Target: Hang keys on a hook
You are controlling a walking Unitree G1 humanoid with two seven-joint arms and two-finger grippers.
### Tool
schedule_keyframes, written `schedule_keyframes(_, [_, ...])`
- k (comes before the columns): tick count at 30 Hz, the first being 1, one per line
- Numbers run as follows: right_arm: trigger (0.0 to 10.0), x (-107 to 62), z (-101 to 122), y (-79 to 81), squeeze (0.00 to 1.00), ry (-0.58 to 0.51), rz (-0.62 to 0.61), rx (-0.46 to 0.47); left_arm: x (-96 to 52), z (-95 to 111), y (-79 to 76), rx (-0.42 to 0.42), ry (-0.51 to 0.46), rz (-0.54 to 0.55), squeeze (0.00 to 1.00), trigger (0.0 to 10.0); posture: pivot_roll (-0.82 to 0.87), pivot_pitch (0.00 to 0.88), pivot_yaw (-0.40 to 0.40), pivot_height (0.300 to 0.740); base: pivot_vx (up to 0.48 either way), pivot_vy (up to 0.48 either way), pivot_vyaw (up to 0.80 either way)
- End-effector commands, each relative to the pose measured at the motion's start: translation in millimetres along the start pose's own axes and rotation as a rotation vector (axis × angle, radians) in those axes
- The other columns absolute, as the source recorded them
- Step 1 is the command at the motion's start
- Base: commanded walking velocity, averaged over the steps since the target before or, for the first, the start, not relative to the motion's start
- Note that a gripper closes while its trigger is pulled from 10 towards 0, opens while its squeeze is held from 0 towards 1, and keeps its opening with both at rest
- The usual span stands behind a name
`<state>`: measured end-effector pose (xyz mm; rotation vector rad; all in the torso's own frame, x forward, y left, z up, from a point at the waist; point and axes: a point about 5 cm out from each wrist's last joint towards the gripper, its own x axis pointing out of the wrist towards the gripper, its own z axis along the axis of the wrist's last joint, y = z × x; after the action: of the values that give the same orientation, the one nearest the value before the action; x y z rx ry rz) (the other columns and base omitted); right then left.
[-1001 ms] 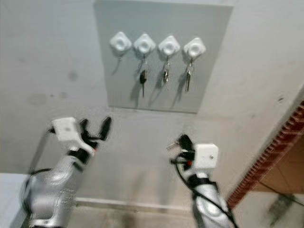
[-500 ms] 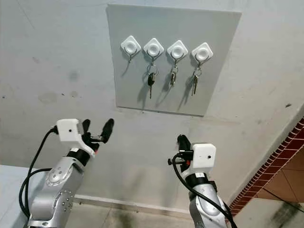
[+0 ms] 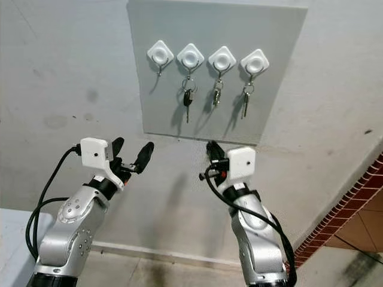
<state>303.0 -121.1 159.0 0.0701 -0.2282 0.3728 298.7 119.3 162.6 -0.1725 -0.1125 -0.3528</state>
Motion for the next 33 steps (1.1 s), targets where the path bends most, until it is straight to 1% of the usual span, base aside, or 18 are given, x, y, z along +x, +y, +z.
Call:
schedule_keyframes(1, [10.0,5.4,2,0.7,0.00,-0.013,0.024,0.009,2.6,6,-1.0,0.008,-0.020,-0.016,0.00,10.0,0.01,0.025,-0.016,0.740,0.000,0.000,0.00])
schedule_keyframes(2, [10.0,10.4,5,1.3,0.00,-0.020,0.039,0.011,2.7,7,-1.6,0.009,-0.025,-0.020,0.00,10.0,0.01,0.025,-0.021,0.740,0.000,0.000,0.00])
schedule_keyframes(4, [10.0,15.0,6,1.8,0.00,-0.027,0.054,0.015,3.0,8,-2.1,0.012,-0.028,-0.023,0.00,10.0,0.02,0.025,-0.024,0.740,0.000,0.000,0.00])
schedule_keyframes(6, [10.0,21.7,9,5.6,0.00,-0.038,0.091,0.025,3.5,9,-3.0,0.014,-0.034,-0.028,0.00,10.0,0.02,0.026,-0.025,0.740,0.000,0.000,0.00])
schedule_keyframes(12, [10.0,29.3,13,11.8,0.00,-0.059,0.139,0.043,4.6,11,-4.5,0.018,-0.042,-0.039,0.00,10.0,0.02,0.026,-0.028,0.740,0.000,0.000,0.00])
schedule_keyframes(13, [10.0,34.2,17,14.9,0.00,-0.078,0.150,0.051,5.6,12,-4.7,0.017,-0.046,-0.041,0.00,10.0,0.02,0.025,-0.027,0.740,0.000,0.000,0.00])
schedule_keyframes(15, [10.0,39.7,21,16.2,0.00,-0.102,0.149,0.059,6.2,13,-5.1,0.022,-0.049,-0.045,0.00,10.0,0.02,0.025,-0.027,0.740,0.000,0.000,0.00])
schedule_keyframes(16, [10.0,45.6,28,17.0,0.00,-0.134,0.148,0.065,7.1,13,-5.5,0.021,-0.051,-0.046,0.00,10.0,0.02,0.025,-0.027,0.740,0.000,0.000,0.00])
schedule_keyframes(22, [10.0,54.5,38,17.2,0.00,-0.178,0.152,0.074,7.7,14,-5.8,0.023,-0.056,-0.051,0.00,10.0,0.03,0.016,-0.030,0.740,0.000,0.000,0.00])
schedule_keyframes(29, [10.0,58.2,42,17.3,0.00,-0.196,0.163,0.077,5.7,15,-3.8,0.026,-0.060,-0.047,0.00,10.0,0.03,0.013,-0.035,0.740,0.000,0.000,0.00])
schedule_keyframes(32, [10.0,59.3,43,18.7,0.00,-0.201,0.175,0.081,5.1,16,-2.9,0.027,-0.065,-0.043,0.00,10.0,0.04,0.012,-0.039,0.740,0.000,0.000,0.00])
schedule_keyframes(33, [10.0,60.6,45,21.9,0.00,-0.214,0.200,0.096,4.7,17,-2.2,0.030,-0.072,-0.042,0.00,10.0,0.04,0.011,-0.039,0.740,0.000,0.000,0.00])
